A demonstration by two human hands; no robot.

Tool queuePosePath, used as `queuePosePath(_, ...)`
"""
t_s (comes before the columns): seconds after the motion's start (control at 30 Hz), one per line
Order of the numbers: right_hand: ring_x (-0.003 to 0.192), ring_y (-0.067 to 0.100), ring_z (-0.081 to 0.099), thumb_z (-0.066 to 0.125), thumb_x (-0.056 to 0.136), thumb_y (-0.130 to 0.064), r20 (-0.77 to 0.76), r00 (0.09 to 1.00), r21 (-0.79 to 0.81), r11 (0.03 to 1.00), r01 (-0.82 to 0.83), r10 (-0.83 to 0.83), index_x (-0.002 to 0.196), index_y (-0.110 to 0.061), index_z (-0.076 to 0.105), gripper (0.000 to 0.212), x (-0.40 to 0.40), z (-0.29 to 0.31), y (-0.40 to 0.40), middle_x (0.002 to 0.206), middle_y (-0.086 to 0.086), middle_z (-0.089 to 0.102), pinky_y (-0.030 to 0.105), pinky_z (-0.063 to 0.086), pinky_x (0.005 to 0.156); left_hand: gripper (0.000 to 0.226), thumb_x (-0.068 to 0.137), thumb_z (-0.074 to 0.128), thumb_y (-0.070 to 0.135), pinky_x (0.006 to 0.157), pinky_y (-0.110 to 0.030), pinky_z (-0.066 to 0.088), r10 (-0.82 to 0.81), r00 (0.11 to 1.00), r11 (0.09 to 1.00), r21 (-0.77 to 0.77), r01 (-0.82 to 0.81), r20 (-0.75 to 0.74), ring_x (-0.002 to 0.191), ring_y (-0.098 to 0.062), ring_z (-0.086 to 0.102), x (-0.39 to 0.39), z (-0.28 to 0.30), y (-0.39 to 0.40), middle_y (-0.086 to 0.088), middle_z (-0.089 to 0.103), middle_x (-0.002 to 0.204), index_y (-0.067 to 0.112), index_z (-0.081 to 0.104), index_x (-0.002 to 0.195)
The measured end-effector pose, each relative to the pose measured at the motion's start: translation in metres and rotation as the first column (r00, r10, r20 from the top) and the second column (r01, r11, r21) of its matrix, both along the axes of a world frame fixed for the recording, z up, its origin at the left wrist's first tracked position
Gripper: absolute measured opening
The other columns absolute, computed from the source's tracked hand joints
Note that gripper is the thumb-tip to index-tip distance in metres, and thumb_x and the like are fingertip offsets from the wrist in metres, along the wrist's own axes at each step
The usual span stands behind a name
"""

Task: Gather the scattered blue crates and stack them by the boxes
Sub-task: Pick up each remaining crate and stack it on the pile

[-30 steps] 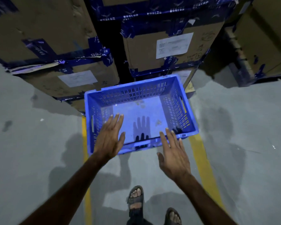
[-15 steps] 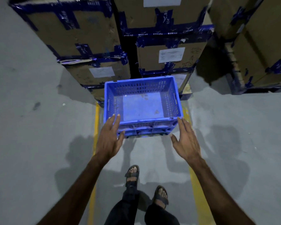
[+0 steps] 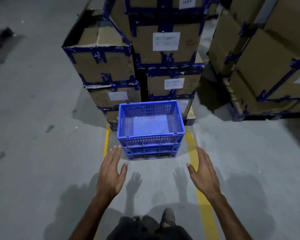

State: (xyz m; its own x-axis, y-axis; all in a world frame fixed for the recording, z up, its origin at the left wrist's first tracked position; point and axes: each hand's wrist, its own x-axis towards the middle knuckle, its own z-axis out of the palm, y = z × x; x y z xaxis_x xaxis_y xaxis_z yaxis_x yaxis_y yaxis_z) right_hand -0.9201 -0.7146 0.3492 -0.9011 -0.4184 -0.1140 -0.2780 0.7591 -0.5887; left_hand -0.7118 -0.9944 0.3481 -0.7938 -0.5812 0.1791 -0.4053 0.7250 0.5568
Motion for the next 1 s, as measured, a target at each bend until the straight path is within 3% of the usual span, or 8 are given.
queuePosePath(0.13,0.153,0.020,0.026,0.064,0.096,-0.030,-0.038,0.997,-0.027,0.997,0.070,-0.071,0.161,-0.020,0.025,0.076,0.032,0.013,0.006,0.166,0.002,0.028,0.037,0.027,0.121,0.065,0.099,0.053,0.039,0.123,-0.018,0.012,-0.035,0.999,0.999,-0.008,0.035,-0.009,0.149,-0.022,0.034,0.010,0.009,-0.002,-0.003,0.040,0.161,0.013,0.039,0.157)
queuePosePath(0.3,0.153,0.019,0.025,0.064,0.096,-0.028,-0.059,0.985,-0.058,0.986,0.158,-0.162,0.161,-0.018,0.026,0.076,0.085,0.022,0.010,0.166,0.003,0.029,0.032,0.021,0.122,0.067,0.099,0.051,0.043,0.124,-0.040,0.027,-0.104,0.994,0.994,0.012,0.104,-0.032,0.152,-0.020,0.030,0.028,0.019,-0.011,-0.001,0.038,0.163,0.017,0.035,0.159)
queuePosePath(0.43,0.152,0.023,0.030,0.067,0.096,-0.025,-0.109,0.968,-0.077,0.973,0.217,-0.224,0.159,-0.013,0.029,0.075,0.141,0.027,0.014,0.164,0.007,0.034,0.031,0.023,0.119,0.067,0.100,0.052,0.044,0.124,-0.034,0.024,-0.155,0.987,0.985,0.072,0.158,-0.042,0.153,-0.019,0.028,0.056,0.021,-0.014,0.001,0.035,0.164,0.020,0.033,0.160)
queuePosePath(0.53,0.153,0.021,0.027,0.061,0.100,-0.032,-0.095,0.956,-0.054,0.960,0.273,-0.277,0.161,-0.015,0.026,0.073,0.181,0.031,0.024,0.166,0.005,0.030,0.032,0.023,0.120,0.065,0.103,0.056,0.040,0.123,-0.032,0.023,-0.208,0.977,0.970,0.117,0.212,-0.044,0.154,-0.016,0.025,0.082,0.016,-0.009,0.003,0.032,0.166,0.021,0.032,0.160)
queuePosePath(0.7,0.153,0.019,0.026,0.058,0.101,-0.041,-0.089,0.914,-0.064,0.918,0.391,-0.395,0.162,-0.019,0.025,0.072,0.246,0.044,0.061,0.167,0.002,0.028,0.039,0.027,0.120,0.067,0.102,0.056,0.041,0.124,-0.039,0.026,-0.312,0.950,0.930,0.194,0.312,-0.033,0.155,-0.015,0.022,0.105,0.019,0.016,0.005,0.028,0.167,0.025,0.028,0.161)
queuePosePath(0.87,0.149,0.022,0.033,0.064,0.098,-0.032,-0.133,0.830,-0.106,0.841,0.531,-0.541,0.159,-0.014,0.031,0.071,0.303,0.059,0.118,0.163,0.005,0.036,0.030,0.025,0.117,0.070,0.101,0.046,0.057,0.125,-0.042,0.025,-0.424,0.904,0.880,0.208,0.426,-0.056,0.156,-0.014,0.019,0.116,0.030,0.055,0.009,0.024,0.169,0.031,0.023,0.162)
queuePosePath(1.0,0.149,0.022,0.033,0.063,0.098,-0.034,-0.133,0.765,-0.141,0.777,0.614,-0.630,0.160,-0.017,0.030,0.072,0.349,0.065,0.164,0.163,0.003,0.035,0.035,0.028,0.118,0.068,0.102,0.051,0.050,0.124,-0.045,0.028,-0.482,0.872,0.849,0.198,0.489,-0.087,0.155,-0.015,0.021,0.135,0.047,0.096,0.008,0.027,0.168,0.031,0.024,0.162)
